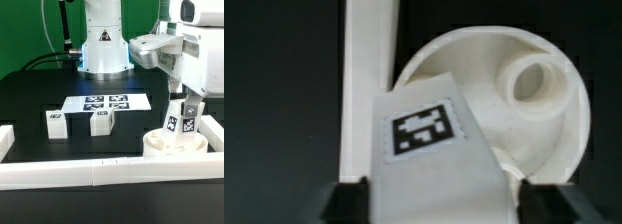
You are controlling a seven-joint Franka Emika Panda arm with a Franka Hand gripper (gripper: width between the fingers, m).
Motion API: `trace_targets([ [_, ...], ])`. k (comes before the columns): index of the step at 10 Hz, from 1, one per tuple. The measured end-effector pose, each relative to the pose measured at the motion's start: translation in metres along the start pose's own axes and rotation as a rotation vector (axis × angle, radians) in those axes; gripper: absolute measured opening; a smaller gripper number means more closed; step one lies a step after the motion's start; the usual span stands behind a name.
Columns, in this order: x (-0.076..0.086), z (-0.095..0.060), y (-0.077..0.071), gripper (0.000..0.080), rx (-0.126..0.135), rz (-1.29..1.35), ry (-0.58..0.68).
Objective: Assemble stool
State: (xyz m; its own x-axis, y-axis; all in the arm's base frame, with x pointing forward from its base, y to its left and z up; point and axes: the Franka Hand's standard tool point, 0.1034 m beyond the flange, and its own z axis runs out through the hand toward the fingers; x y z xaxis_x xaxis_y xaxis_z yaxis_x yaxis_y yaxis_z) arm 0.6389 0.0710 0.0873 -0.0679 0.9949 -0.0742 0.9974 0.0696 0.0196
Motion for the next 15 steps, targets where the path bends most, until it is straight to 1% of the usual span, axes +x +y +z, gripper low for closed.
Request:
trace_targets([
  [1,0.0,0.0,0.0,0.0335,0.0,0.061,0.0],
  [5,0.0,0.001,0.0,0.0335,0.001,0.338,0.002],
  [6,0.0,0.001,0.002,0.0335,-0.002,0.497,0.011],
  [7,0.0,0.001,0.003,0.0336,0.009,0.648,0.021],
  [9,0.004,0.001,0.007,0.0337,0.064,0.954,0.056],
  [10,0.008,0.002,0.012,0.0337,0.073,1.15,0.085],
  [12,0.008,0.002,0.013,0.0337,0.077,1.251,0.085],
  [15,0.011,0.001,0.013,0.0337,0.092,1.5,0.082],
])
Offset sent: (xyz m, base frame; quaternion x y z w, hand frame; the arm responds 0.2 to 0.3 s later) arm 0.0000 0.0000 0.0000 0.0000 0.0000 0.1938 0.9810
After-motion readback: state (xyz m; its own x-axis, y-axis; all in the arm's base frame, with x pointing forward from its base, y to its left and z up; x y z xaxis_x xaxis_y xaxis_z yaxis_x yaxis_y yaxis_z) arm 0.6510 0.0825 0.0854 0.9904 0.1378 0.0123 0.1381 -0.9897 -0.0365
